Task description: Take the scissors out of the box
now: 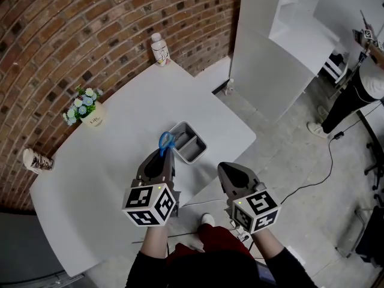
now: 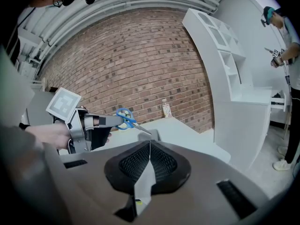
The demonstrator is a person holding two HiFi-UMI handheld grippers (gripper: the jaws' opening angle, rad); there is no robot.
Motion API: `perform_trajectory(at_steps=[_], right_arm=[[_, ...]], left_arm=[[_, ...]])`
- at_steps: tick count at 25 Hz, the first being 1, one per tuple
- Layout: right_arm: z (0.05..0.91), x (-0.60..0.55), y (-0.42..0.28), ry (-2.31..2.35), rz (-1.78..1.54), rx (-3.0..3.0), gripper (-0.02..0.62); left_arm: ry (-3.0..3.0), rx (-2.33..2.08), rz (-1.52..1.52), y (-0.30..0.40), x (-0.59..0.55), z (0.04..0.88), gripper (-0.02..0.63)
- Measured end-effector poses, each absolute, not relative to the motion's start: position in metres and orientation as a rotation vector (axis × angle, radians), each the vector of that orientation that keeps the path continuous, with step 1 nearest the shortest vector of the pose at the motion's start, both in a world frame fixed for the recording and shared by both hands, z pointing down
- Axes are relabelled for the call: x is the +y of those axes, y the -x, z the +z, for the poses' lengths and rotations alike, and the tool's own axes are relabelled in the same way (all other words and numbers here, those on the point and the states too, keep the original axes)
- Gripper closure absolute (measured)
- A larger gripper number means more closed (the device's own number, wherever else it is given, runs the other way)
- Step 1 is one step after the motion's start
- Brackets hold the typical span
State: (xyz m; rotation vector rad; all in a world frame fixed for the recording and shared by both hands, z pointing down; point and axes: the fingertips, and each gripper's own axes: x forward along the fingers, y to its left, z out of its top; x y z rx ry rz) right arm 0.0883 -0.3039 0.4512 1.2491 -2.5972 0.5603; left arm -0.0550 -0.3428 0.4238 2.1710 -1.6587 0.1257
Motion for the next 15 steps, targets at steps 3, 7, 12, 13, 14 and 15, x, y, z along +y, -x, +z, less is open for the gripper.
perform_trajectory(at_steps=[3, 7, 12, 13, 14, 15], right_arm=[[0.444, -0.303, -0.087, -1.256, 0.544, -2.610, 0.586], [0.433, -0.299, -0.080, -1.255, 0.518, -2.630, 0.586], [0.421, -0.290, -0.071, -1.264, 0.478, -2.642, 0.586], [0.418, -0.288, -0.069, -1.269, 0.470, -2.644, 0.586], [0.414, -0.286, -0.068, -1.274, 0.461, -2.646, 0.586], [0.411, -0.283, -0.067, -1.279, 0.452, -2.647, 0.586]], left_arm=[[-2.185, -1.668, 0.106, 0.057, -0.338, 0.414, 0.561], [-2.214, -1.677, 0.079, 0.061, -0.330, 0.402, 0.561], [-2.252, -1.677, 0.054, 0.068, -0.317, 0.390, 0.561], [-2.261, -1.677, 0.050, 0.070, -0.314, 0.387, 0.561], [-2.269, -1.677, 0.046, 0.072, -0.311, 0.383, 0.561], [-2.277, -1.678, 0.043, 0.074, -0.308, 0.380, 0.561]])
